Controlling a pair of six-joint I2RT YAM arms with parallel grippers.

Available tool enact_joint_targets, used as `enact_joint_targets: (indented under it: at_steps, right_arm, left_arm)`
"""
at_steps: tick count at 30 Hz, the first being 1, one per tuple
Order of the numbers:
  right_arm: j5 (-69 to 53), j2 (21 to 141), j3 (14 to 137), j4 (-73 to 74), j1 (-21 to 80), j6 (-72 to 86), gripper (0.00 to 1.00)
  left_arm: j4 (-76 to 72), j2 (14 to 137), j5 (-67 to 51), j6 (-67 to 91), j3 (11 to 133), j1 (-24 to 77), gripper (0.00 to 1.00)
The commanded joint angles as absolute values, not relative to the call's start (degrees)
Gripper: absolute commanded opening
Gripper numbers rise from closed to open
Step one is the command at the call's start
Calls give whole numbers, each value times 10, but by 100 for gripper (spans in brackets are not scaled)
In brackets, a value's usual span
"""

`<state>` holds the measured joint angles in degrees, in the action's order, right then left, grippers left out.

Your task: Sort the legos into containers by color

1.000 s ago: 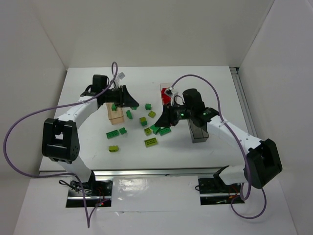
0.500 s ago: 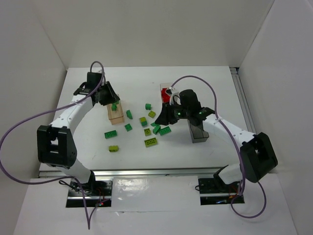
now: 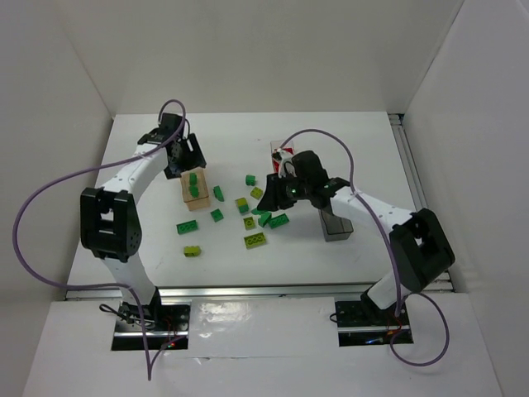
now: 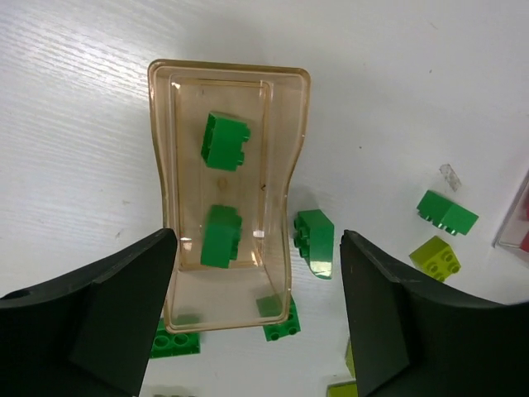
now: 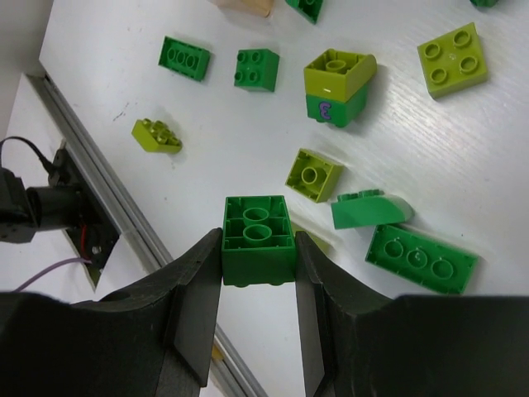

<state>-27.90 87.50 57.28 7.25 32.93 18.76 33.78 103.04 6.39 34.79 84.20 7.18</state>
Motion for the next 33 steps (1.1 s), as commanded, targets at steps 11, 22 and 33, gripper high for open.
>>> enact_joint_targets:
  at_steps: [11, 22, 33]
  right_arm:
    - [-161, 1067, 830, 26, 429, 188, 22]
    - [-134, 1291, 1099, 41, 452, 166, 23]
    - [-95, 1347, 1218, 96, 475, 148, 92]
  left_arm:
    - [419, 861, 110, 398, 836, 59, 87]
    - [404, 680, 98, 470, 643, 12, 86]
    - [402, 680, 99, 510, 532, 7, 82]
